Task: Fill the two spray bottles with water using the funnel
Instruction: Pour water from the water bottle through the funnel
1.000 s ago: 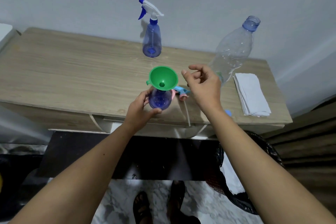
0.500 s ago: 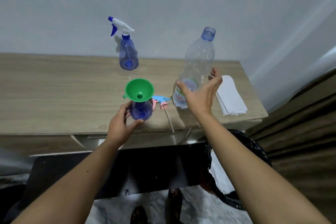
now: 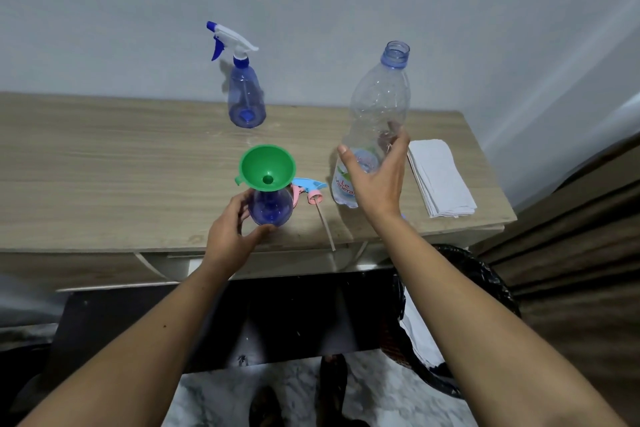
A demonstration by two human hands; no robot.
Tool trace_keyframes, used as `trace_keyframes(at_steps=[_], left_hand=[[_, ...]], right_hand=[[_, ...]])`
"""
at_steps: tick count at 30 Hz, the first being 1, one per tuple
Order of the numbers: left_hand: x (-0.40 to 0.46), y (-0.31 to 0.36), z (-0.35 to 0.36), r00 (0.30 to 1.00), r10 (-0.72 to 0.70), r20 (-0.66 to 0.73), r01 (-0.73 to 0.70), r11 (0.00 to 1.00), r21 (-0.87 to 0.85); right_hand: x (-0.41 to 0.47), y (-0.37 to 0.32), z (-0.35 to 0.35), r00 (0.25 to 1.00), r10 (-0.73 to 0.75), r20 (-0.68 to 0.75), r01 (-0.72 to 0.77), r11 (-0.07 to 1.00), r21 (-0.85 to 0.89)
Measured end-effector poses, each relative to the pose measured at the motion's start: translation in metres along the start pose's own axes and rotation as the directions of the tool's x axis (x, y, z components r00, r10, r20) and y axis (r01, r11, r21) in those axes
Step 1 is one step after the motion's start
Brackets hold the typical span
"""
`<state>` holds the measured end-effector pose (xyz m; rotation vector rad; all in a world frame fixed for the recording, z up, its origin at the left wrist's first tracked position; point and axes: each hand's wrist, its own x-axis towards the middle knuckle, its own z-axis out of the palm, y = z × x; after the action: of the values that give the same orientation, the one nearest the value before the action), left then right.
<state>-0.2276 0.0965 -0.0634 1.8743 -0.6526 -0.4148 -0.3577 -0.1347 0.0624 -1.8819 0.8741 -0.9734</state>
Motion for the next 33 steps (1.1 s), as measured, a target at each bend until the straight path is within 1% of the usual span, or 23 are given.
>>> trace_keyframes(at_steps=[5,11,17,22,25,29,33], left_hand=[[0.000,0.002,0.000,1.000,-0.001,0.001,0.001,1.000,-0.004],[-0.003,0.008,-0.001,1.000,-0.002,0.014,0.002,1.000,-0.011],[-0.004,0.011,-0.003,0.999,-0.009,0.036,0.010,0.999,-0.044],[-0.004,0.010,-0.003,0.999,-0.008,0.052,0.011,0.999,-0.044],[-0.004,0.009,-0.004,0.999,-0.012,0.051,0.014,0.999,-0.047],[-0.004,0.009,-0.003,0.999,-0.011,0.050,0.013,0.999,-0.044],[-0.004,0.010,-0.003,0.999,-0.012,0.041,0.015,0.998,-0.055]], right_hand=[[-0.003,-0.007,-0.005,1.000,-0.022,-0.009,0.022,1.000,-0.007],[-0.006,-0.022,-0.020,0.995,-0.087,0.044,0.089,0.996,-0.028],[-0.012,-0.032,-0.036,0.970,-0.082,0.230,0.095,0.995,-0.043],[-0.020,-0.036,-0.047,0.919,-0.096,0.382,0.144,0.984,-0.101],[-0.021,-0.041,-0.056,0.888,-0.065,0.456,0.148,0.978,-0.148],[-0.020,-0.043,-0.063,0.856,-0.051,0.515,0.195,0.953,-0.231],[-0.024,-0.045,-0.069,0.844,-0.034,0.535,0.222,0.931,-0.290]])
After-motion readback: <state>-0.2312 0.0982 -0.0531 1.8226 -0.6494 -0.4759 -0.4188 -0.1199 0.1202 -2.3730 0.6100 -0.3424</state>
